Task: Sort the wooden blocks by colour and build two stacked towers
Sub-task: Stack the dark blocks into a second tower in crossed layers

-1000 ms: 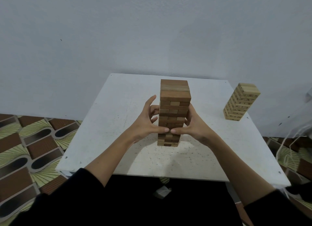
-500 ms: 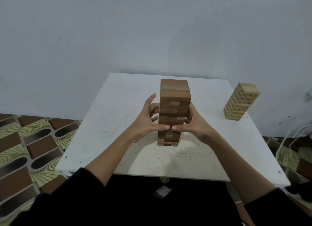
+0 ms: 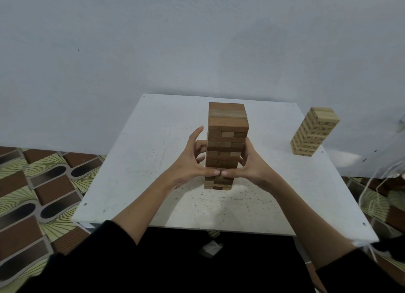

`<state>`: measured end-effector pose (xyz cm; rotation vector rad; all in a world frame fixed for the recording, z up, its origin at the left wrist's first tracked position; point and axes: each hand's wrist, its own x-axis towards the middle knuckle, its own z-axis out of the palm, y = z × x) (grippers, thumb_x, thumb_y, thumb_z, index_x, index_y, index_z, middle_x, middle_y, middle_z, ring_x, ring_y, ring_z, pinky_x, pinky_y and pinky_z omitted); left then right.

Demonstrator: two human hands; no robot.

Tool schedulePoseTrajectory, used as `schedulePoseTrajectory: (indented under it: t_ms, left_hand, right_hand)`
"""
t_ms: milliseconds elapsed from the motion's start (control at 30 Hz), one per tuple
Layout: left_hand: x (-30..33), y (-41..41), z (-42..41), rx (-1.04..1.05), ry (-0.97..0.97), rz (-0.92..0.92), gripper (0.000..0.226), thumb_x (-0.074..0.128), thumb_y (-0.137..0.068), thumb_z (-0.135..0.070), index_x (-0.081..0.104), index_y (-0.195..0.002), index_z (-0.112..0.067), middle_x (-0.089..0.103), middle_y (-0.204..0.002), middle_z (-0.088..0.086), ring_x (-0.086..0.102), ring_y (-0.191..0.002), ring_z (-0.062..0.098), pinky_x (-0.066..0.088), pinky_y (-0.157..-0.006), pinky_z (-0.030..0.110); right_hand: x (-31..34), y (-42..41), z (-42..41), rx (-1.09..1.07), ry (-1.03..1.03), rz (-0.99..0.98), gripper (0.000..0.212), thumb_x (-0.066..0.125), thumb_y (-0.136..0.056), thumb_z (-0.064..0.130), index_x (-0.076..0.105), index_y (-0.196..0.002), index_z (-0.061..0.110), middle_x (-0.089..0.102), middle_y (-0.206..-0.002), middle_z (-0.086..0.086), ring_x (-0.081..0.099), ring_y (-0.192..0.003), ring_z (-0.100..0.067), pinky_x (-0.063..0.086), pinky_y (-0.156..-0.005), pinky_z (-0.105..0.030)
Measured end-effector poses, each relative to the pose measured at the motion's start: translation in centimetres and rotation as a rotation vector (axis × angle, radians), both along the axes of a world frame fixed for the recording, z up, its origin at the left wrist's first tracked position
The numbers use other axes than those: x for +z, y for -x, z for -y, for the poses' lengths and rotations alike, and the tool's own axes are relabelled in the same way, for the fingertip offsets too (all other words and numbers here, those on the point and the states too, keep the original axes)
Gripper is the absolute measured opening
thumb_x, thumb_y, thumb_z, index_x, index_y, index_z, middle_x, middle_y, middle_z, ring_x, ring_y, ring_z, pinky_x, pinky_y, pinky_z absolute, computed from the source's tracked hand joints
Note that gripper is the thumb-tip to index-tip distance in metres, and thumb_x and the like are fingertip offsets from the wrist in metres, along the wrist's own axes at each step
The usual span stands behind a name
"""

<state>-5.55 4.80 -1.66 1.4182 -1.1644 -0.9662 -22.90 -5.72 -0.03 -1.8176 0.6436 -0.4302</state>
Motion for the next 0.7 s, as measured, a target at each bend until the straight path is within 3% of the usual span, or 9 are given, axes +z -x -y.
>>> schedulePoseTrajectory:
  t_ms: [367, 700]
  left_hand:
    - [-0.42, -0.03, 0.15, 0.021, -0.009, -0.012, 0.114, 0.086, -0.060, -0.012, 0.015, -0.148, -0.030, 0.056, -0.129, 0.003, 0.051, -0.124, 0.013, 0.036, -0.109, 0.052]
    - [0.08, -0.05, -0.03, 0.010, 0.018, -0.004, 0.120, 0.087, -0.055, -0.026, 0.013, -0.149, -0.029, 0.054, -0.130, 0.004, 0.049, -0.126, 0.013, 0.032, -0.112, 0.052]
  right_hand:
    - [-0.40, -0.25, -0.04, -0.022, -0.018, 0.022, 0.101, 0.085, -0.057, 0.022, 0.027, -0.139, 0.029, 0.052, -0.128, 0.007, 0.047, -0.124, -0.013, 0.032, -0.111, -0.050]
    - [-0.36, -0.04, 0.13, -0.017, -0.009, 0.027, 0.100, 0.084, -0.060, 0.019, 0.026, -0.141, 0.028, 0.053, -0.124, 0.016, 0.049, -0.120, -0.003, 0.032, -0.111, -0.047]
